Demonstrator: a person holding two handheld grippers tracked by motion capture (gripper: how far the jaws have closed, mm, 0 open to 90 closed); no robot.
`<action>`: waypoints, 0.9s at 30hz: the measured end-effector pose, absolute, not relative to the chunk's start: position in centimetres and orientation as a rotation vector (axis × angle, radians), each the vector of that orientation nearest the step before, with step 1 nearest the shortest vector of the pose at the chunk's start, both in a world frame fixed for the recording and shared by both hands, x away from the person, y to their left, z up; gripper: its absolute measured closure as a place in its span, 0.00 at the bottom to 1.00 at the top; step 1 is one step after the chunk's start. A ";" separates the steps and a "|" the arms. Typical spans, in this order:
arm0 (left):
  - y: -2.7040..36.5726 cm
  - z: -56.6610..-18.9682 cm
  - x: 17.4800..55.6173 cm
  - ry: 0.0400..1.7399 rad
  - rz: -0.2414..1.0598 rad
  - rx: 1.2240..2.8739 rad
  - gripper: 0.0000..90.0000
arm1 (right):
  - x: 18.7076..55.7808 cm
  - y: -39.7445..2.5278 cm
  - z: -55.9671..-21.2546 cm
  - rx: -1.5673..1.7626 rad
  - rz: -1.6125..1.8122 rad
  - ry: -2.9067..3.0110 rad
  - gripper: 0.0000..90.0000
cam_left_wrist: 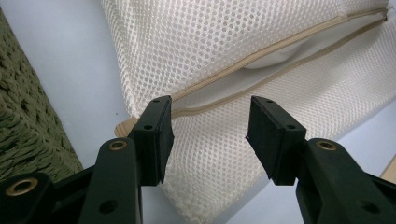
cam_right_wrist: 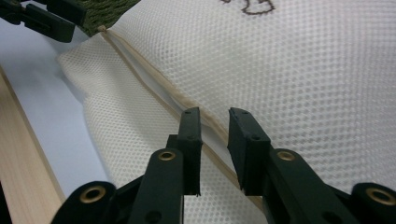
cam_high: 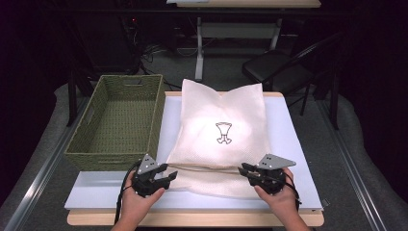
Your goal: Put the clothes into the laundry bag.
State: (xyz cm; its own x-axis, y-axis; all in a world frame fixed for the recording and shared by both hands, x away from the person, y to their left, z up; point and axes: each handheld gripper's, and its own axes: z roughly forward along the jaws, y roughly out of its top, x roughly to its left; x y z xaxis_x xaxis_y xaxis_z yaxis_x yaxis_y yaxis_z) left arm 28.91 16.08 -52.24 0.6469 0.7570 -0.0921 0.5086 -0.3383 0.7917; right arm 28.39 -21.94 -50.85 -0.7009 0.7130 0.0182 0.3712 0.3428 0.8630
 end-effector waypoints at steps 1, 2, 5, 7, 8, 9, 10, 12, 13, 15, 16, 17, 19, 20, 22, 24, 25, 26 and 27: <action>16.0 -52.2 28.9 0.983 0.372 2.017 0.55 | 28.4 -22.4 -50.8 0.965 1.303 2.242 0.81; 16.0 -52.1 28.8 0.984 0.377 2.008 0.55 | 28.3 -22.7 -50.7 0.973 1.306 2.237 0.81; 16.1 -51.8 28.8 0.981 0.387 2.005 0.55 | 28.1 -23.8 -50.5 0.996 1.310 2.214 0.78; 16.2 -51.7 28.7 0.981 0.386 2.006 0.55 | 27.9 -24.3 -50.4 1.018 1.306 2.193 0.75; 16.3 -51.6 28.7 0.981 0.381 2.005 0.55 | 27.8 -24.7 -50.3 1.030 1.303 2.183 0.73; 16.4 -51.6 28.6 0.983 0.384 2.005 0.55 | 27.8 -25.1 -50.4 1.048 1.301 2.172 0.71; 16.5 -51.5 28.6 0.987 0.385 1.997 0.55 | 27.7 -25.3 -50.4 1.061 1.298 2.169 0.70; 16.8 -51.5 28.5 0.991 0.387 1.991 0.55 | 27.6 -25.8 -50.6 1.079 1.284 2.167 0.68; 17.0 -51.5 28.5 0.993 0.385 1.991 0.55 | 27.5 -26.0 -50.7 1.093 1.278 2.166 0.66; 17.2 -51.4 28.3 0.998 0.387 1.987 0.55 | 27.4 -26.3 -51.0 1.114 1.265 2.168 0.64; 17.4 -51.4 28.3 0.997 0.390 1.987 0.55 | 27.3 -26.5 -51.1 1.126 1.256 2.163 0.63; 17.5 -51.4 28.2 1.000 0.383 1.987 0.55 | 27.2 -26.7 -51.2 1.136 1.253 2.160 0.63; 17.9 -51.3 27.9 1.003 0.389 1.989 0.55 | 27.0 -27.0 -51.4 1.151 1.245 2.161 0.62; 18.2 -51.3 27.8 1.003 0.396 1.991 0.55 | 26.8 -27.2 -51.4 1.161 1.239 2.156 0.62; 18.8 -51.2 27.4 1.010 0.402 1.989 0.54 | 26.6 -27.6 -51.5 1.176 1.233 2.149 0.61; 19.5 -51.3 27.1 1.021 0.406 1.985 0.54 | 26.4 -28.0 -51.6 1.179 1.213 2.140 0.60; 19.9 -51.3 26.9 1.033 0.410 1.982 0.54 | 26.3 -28.2 -51.7 1.185 1.201 2.136 0.60; 20.3 -51.3 26.8 1.039 0.411 1.982 0.54 | 26.2 -28.3 -51.8 1.188 1.187 2.137 0.60; 20.8 -51.4 26.6 1.053 0.416 1.978 0.54 | 26.1 -28.4 -51.8 1.192 1.173 2.137 0.60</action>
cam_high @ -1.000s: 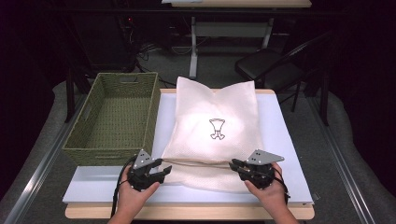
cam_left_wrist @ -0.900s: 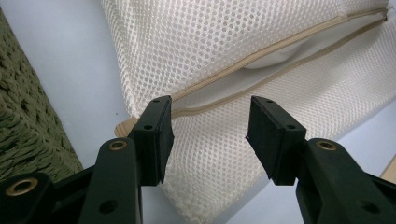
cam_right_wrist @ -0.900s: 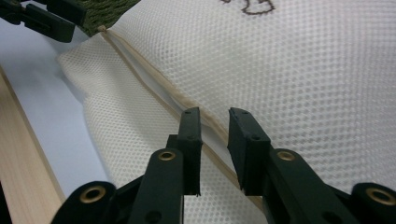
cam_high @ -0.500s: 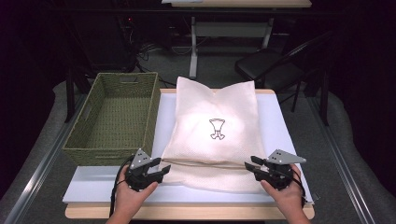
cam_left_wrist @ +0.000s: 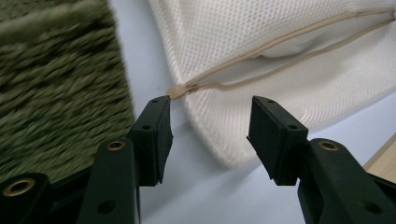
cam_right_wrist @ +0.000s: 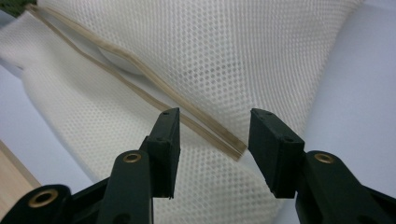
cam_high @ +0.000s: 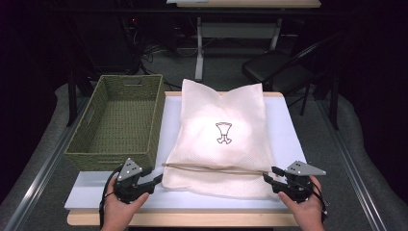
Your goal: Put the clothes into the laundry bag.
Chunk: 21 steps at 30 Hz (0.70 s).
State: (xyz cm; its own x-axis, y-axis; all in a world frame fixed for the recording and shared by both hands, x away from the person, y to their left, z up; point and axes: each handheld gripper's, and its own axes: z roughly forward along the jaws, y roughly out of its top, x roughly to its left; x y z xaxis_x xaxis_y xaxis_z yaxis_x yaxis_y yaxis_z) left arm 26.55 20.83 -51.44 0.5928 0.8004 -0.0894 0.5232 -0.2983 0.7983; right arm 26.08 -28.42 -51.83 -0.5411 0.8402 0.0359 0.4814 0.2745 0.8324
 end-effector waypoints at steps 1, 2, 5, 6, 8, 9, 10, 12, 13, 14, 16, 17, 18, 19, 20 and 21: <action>21.3 -51.5 26.4 1.060 0.422 1.978 0.54 | 25.9 -28.6 -52.0 1.185 1.145 2.133 0.60; 21.8 -51.6 26.3 1.072 0.426 1.976 0.54 | 25.9 -28.8 -52.1 1.181 1.136 2.137 0.60; 23.2 -51.9 26.0 1.101 0.443 1.966 0.54 | 25.6 -29.2 -52.3 1.193 1.125 2.131 0.60; 23.6 -52.0 25.9 1.113 0.444 1.960 0.54 | 25.5 -29.4 -52.3 1.201 1.122 2.129 0.60; 24.4 -52.2 25.8 1.129 0.447 1.951 0.54 | 25.4 -29.7 -52.5 1.199 1.130 2.122 0.60; 24.8 -52.2 25.8 1.133 0.456 1.952 0.53 | 25.4 -29.8 -52.5 1.203 1.127 2.118 0.60; 25.1 -52.3 25.8 1.141 0.461 1.951 0.53 | 25.4 -29.9 -52.6 1.202 1.127 2.109 0.60; 25.5 -52.5 25.8 1.146 0.474 1.953 0.53 | 25.3 -30.1 -52.7 1.205 1.114 2.103 0.59; 25.8 -52.6 25.9 1.151 0.484 1.956 0.53 | 25.3 -30.1 -52.7 1.204 1.108 2.100 0.59; 26.0 -52.7 26.0 1.155 0.483 1.953 0.53 | 25.4 -30.2 -52.9 1.197 1.099 2.094 0.59; 26.2 -53.0 26.2 1.164 0.472 1.948 0.54 | 25.4 -30.3 -53.0 1.212 1.105 2.093 0.59; 26.3 -53.2 26.3 1.172 0.468 1.946 0.54 | 25.4 -30.4 -53.1 1.206 1.103 2.093 0.59; 26.4 -53.3 26.4 1.179 0.460 1.945 0.53 | 25.4 -30.4 -53.1 1.205 1.104 2.093 0.59; 26.5 -53.5 26.6 1.181 0.457 1.949 0.53 | 25.4 -30.4 -53.1 1.203 1.106 2.092 0.58; 26.6 -53.7 26.7 1.191 0.456 1.947 0.53 | 25.5 -30.5 -53.2 1.200 1.102 2.090 0.58; 26.6 -53.8 26.8 1.198 0.455 1.947 0.53 | 25.5 -30.5 -53.2 1.201 1.100 2.086 0.58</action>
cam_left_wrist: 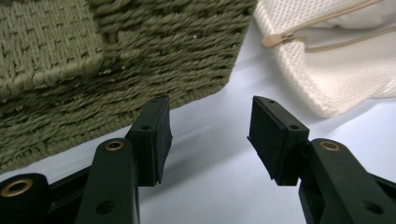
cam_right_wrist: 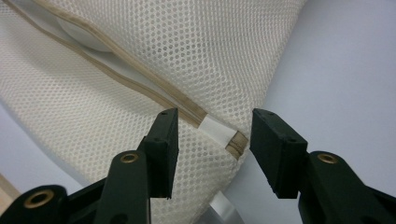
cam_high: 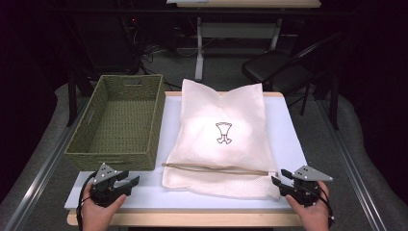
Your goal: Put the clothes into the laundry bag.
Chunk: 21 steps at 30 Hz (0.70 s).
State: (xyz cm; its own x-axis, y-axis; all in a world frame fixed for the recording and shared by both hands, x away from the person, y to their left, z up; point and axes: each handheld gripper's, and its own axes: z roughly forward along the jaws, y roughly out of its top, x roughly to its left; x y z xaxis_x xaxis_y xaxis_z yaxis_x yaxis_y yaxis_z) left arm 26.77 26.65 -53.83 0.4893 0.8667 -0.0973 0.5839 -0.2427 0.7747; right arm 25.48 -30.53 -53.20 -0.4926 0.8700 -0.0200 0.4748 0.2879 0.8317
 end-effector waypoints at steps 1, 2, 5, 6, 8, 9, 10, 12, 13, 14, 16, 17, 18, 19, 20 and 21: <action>26.7 -54.0 26.8 1.204 0.453 1.948 0.53 | 25.5 -30.6 -53.2 1.210 1.094 2.081 0.57; 26.8 -54.1 27.0 1.203 0.447 1.953 0.53 | 25.6 -30.8 -53.3 1.210 1.089 2.083 0.57; 26.9 -54.7 27.3 1.227 0.417 1.950 0.54 | 25.7 -31.5 -53.2 1.232 1.099 2.061 0.57; 26.9 -54.8 27.3 1.231 0.411 1.955 0.54 | 25.8 -31.7 -53.2 1.242 1.105 2.049 0.57; 26.9 -55.0 27.5 1.239 0.406 1.961 0.54 | 25.9 -32.2 -53.3 1.269 1.101 2.035 0.57; 26.9 -55.0 27.6 1.241 0.411 1.957 0.54 | 25.9 -32.3 -53.4 1.283 1.099 2.035 0.57; 26.9 -55.0 27.6 1.243 0.413 1.953 0.54 | 26.0 -32.6 -53.6 1.301 1.096 2.033 0.57; 26.9 -55.0 27.6 1.246 0.414 1.948 0.54 | 26.2 -32.9 -53.9 1.320 1.091 2.032 0.57; 26.9 -55.0 27.5 1.247 0.414 1.948 0.54 | 26.3 -33.1 -54.0 1.325 1.089 2.029 0.57; 27.0 -55.0 27.5 1.247 0.410 1.950 0.54 | 26.4 -33.3 -54.1 1.335 1.094 2.021 0.57; 27.0 -55.0 27.5 1.251 0.414 1.946 0.54 | 26.6 -33.6 -54.3 1.358 1.097 2.015 0.57; 27.0 -55.0 27.5 1.252 0.411 1.945 0.54 | 26.6 -33.8 -54.4 1.364 1.096 2.008 0.57; 27.0 -55.0 27.5 1.251 0.410 1.943 0.54 | 26.7 -33.9 -54.5 1.377 1.105 2.002 0.58; 27.0 -55.0 27.5 1.251 0.410 1.944 0.54 | 26.7 -34.0 -54.6 1.379 1.099 2.001 0.58; 27.0 -55.0 27.5 1.252 0.411 1.943 0.54 | 26.7 -34.1 -54.7 1.392 1.105 1.999 0.58; 27.0 -54.9 27.5 1.252 0.409 1.943 0.54 | 26.8 -34.1 -54.7 1.392 1.103 1.998 0.58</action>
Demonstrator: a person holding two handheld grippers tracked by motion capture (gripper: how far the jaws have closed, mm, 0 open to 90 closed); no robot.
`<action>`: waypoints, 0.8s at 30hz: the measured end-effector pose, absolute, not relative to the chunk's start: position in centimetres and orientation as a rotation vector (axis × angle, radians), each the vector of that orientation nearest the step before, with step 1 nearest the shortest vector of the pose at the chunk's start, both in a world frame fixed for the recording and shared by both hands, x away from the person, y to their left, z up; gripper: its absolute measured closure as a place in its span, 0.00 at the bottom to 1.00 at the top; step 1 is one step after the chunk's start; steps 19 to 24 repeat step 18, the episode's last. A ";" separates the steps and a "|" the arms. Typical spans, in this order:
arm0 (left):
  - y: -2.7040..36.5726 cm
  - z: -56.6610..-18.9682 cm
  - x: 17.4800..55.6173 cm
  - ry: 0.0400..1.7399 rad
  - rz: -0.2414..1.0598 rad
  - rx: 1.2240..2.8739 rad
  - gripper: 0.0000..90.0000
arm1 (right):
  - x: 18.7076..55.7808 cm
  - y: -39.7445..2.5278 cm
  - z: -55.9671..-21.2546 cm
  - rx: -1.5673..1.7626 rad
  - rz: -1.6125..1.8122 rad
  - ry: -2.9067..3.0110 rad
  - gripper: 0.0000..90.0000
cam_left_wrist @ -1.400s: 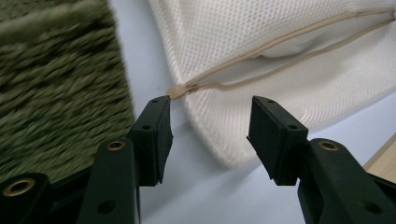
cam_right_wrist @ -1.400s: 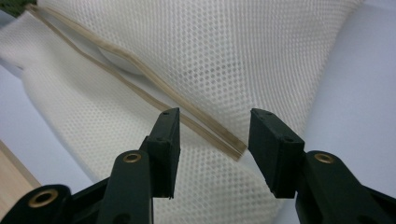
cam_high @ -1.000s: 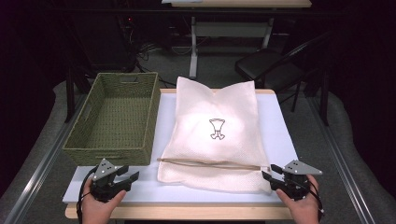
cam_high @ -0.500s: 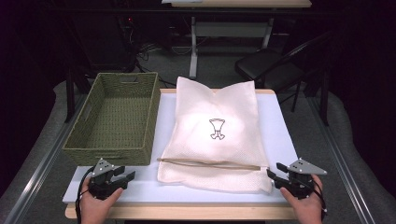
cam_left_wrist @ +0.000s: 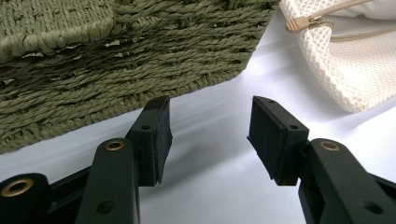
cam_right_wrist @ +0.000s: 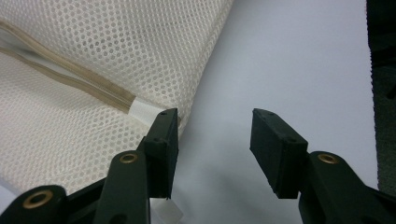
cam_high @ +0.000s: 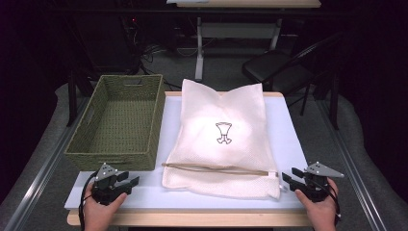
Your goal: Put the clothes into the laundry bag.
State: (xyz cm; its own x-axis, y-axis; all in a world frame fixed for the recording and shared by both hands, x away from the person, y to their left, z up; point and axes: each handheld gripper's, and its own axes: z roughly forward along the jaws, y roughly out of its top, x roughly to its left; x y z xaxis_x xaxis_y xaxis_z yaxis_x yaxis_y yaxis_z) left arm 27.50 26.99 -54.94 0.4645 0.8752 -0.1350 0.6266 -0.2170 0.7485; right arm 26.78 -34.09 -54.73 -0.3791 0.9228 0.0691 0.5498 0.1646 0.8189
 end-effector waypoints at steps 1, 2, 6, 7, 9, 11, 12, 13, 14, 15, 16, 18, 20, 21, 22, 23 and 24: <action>27.0 -54.9 27.5 1.251 0.409 1.943 0.54 | 26.8 -34.1 -54.8 1.393 1.102 1.998 0.58; 27.0 -54.9 27.5 1.251 0.408 1.945 0.54 | 26.8 -34.1 -54.7 1.394 1.095 2.002 0.58; 27.0 -55.0 27.5 1.252 0.407 1.946 0.54 | 26.8 -33.9 -54.7 1.384 1.090 2.007 0.58; 26.9 -55.0 27.5 1.253 0.410 1.945 0.54 | 26.8 -33.9 -54.7 1.387 1.085 2.011 0.58; 26.9 -55.0 27.5 1.254 0.409 1.945 0.54 | 26.8 -33.7 -54.8 1.390 1.085 2.013 0.58; 26.9 -55.0 27.5 1.255 0.408 1.948 0.54 | 26.9 -33.7 -54.8 1.381 1.071 2.018 0.58; 26.9 -55.0 27.5 1.255 0.409 1.947 0.54 | 26.8 -33.6 -54.8 1.384 1.069 2.021 0.58; 27.0 -54.9 27.5 1.255 0.409 1.949 0.54 | 26.8 -33.6 -54.8 1.383 1.069 2.022 0.58; 27.0 -54.9 27.5 1.255 0.410 1.946 0.54 | 26.8 -33.6 -54.8 1.377 1.069 2.024 0.58; 27.0 -54.9 27.5 1.254 0.409 1.945 0.54 | 26.8 -33.6 -54.8 1.378 1.070 2.023 0.58; 27.0 -54.8 27.5 1.257 0.413 1.944 0.54 | 26.8 -33.6 -54.8 1.378 1.073 2.022 0.58; 27.1 -54.8 27.5 1.261 0.408 1.939 0.54 | 26.7 -33.6 -54.8 1.378 1.071 2.021 0.58; 27.1 -54.8 27.5 1.261 0.408 1.939 0.54 | 26.7 -33.6 -54.8 1.378 1.071 2.021 0.58; 27.1 -54.8 27.5 1.261 0.408 1.939 0.54 | 26.7 -33.6 -54.8 1.378 1.071 2.021 0.58; 27.1 -54.8 27.5 1.261 0.408 1.939 0.54 | 26.7 -33.6 -54.8 1.378 1.071 2.021 0.58; 27.1 -54.8 27.5 1.261 0.408 1.939 0.54 | 26.7 -33.6 -54.8 1.378 1.071 2.021 0.58; 27.1 -54.8 27.5 1.261 0.408 1.939 0.54 | 26.7 -33.6 -54.8 1.378 1.071 2.021 0.58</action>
